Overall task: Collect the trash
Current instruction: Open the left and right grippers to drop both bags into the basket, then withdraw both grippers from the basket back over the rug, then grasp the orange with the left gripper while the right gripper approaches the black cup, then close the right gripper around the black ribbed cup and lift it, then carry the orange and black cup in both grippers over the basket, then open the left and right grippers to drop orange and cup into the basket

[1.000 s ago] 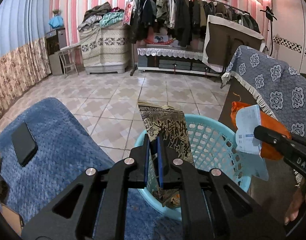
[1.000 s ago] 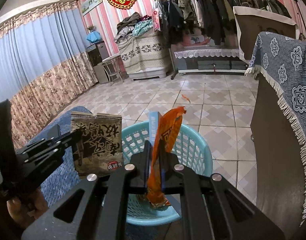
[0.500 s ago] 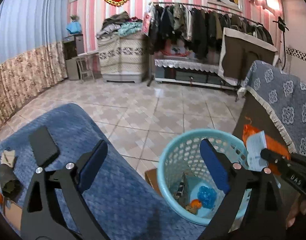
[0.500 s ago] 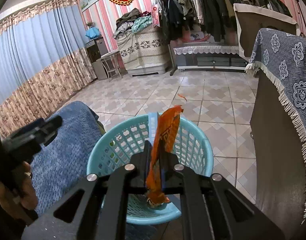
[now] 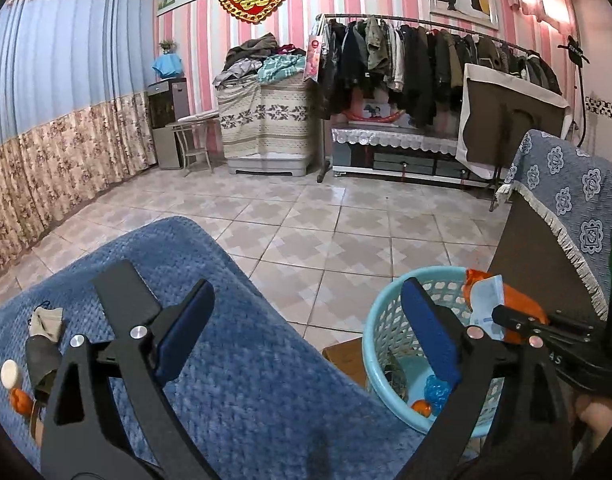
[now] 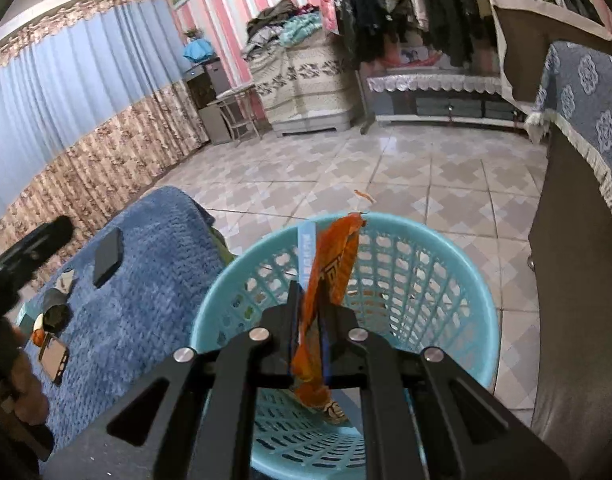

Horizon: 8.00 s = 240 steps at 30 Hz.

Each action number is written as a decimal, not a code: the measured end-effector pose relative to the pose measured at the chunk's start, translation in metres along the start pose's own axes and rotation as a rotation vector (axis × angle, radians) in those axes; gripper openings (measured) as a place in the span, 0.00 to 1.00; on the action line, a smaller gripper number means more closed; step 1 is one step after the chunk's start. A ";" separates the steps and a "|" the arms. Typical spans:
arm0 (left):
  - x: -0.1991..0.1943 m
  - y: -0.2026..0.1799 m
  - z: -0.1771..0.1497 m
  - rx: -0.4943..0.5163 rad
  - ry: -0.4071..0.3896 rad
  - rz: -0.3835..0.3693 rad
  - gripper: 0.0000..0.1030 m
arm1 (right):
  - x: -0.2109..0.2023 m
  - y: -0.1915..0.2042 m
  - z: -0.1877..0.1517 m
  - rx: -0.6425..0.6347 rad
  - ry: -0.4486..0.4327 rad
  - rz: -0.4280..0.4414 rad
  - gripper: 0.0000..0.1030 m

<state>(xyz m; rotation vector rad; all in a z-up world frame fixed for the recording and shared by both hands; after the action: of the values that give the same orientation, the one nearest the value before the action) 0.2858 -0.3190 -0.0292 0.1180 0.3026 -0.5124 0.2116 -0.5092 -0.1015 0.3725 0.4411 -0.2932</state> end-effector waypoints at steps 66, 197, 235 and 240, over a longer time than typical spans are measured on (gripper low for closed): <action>-0.222 0.308 -0.113 -0.244 0.041 0.529 0.95 | -0.051 0.218 -0.052 -0.310 -0.103 0.155 0.96; -0.018 0.002 -0.032 -0.064 0.081 -0.077 0.38 | -0.095 0.016 0.032 -0.185 -0.173 -0.136 0.72; 0.085 -0.083 -0.031 0.102 0.032 -0.240 0.89 | -0.035 -0.022 0.013 -0.027 -0.126 -0.238 0.72; 0.084 -0.065 -0.025 0.076 0.017 -0.212 0.89 | -0.019 -0.018 0.006 0.011 -0.117 -0.241 0.72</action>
<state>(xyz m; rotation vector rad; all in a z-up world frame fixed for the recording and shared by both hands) 0.3167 -0.4098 -0.0813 0.1656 0.3143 -0.7336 0.1911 -0.5237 -0.0925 0.3109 0.3696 -0.5488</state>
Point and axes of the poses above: each gripper's, at about its wrist camera, not at the fingertips, and x roughly the way its jaws point, y to its left, z to its top, the point moved 6 cm from there along x, roughly the way its jaws point, and after that the axes turned 11 degrees about -y, right-handed, at the moved point
